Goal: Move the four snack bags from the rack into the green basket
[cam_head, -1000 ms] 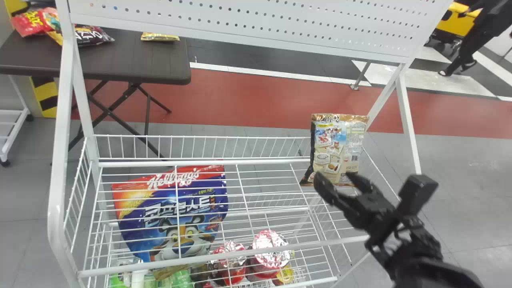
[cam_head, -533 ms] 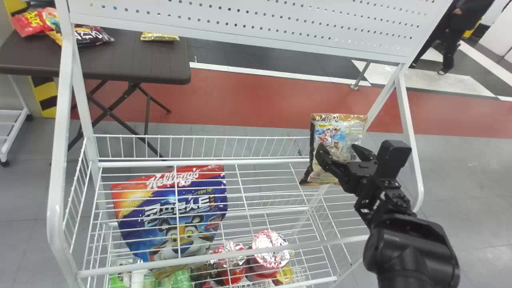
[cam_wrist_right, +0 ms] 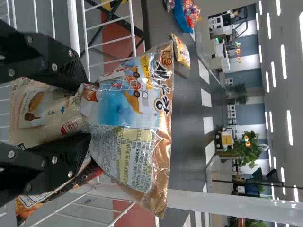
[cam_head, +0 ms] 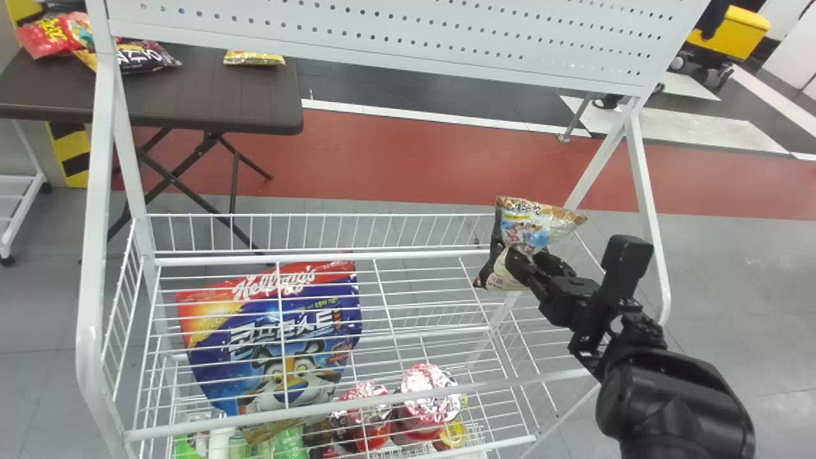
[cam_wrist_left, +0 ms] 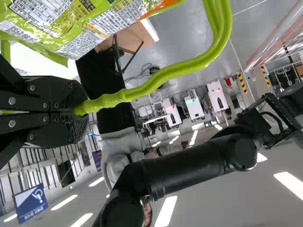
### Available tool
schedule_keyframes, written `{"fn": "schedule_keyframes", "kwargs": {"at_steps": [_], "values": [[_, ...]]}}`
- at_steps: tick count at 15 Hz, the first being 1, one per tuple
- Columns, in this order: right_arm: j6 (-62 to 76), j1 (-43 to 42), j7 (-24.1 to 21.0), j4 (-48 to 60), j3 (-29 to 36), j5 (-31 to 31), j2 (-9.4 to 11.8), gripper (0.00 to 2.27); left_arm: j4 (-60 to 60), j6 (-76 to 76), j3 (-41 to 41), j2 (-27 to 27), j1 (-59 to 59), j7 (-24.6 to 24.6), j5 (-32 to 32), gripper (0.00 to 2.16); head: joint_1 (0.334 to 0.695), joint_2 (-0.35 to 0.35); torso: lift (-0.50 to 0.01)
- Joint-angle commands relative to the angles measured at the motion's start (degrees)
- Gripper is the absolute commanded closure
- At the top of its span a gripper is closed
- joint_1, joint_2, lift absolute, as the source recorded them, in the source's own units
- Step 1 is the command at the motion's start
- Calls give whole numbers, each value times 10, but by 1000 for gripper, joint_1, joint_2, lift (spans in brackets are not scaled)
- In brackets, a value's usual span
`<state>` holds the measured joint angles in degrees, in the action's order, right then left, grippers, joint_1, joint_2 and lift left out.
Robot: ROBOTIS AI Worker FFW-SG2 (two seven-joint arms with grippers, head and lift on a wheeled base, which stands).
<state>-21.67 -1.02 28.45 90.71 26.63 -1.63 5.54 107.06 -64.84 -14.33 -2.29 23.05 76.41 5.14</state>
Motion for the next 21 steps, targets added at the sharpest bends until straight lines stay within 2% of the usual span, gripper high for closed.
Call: {"fn": "schedule_keyframes", "kwargs": {"at_steps": [1,3,6,9,11,13,17,19,21], "values": [[-15,40,-3,61,2,-37,-6,2172,0,0,0,0,1,0,0,1507,695,-350,0],[-75,95,-4,162,7,-77,-18,2172,0,0,0,0,0,-2,0,1507,695,-350,0],[-233,203,7,330,26,-163,-21,2172,0,0,1,0,0,-3,0,1507,695,-350,0],[-296,325,23,439,50,-244,-27,2172,-3,2,5,3,-2,-4,0,1507,695,-350,0],[-370,355,83,470,85,-274,-56,2172,-4,2,6,4,-3,-4,0,1507,695,-350,0],[-475,363,133,476,125,-301,-56,2172,-6,2,4,4,-6,-6,0,1507,695,-350,0],[-616,375,165,455,138,-290,-56,2172,-6,2,3,4,-6,-7,-1,1507,695,-350,0],[-681,380,173,432,117,-285,-47,2172,-6,0,0,4,-7,-9,-2,1507,695,-350,0],[-684,386,181,417,88,-284,-44,2172,-6,0,-2,4,-8,-11,-2,1507,695,-350,0]]}}
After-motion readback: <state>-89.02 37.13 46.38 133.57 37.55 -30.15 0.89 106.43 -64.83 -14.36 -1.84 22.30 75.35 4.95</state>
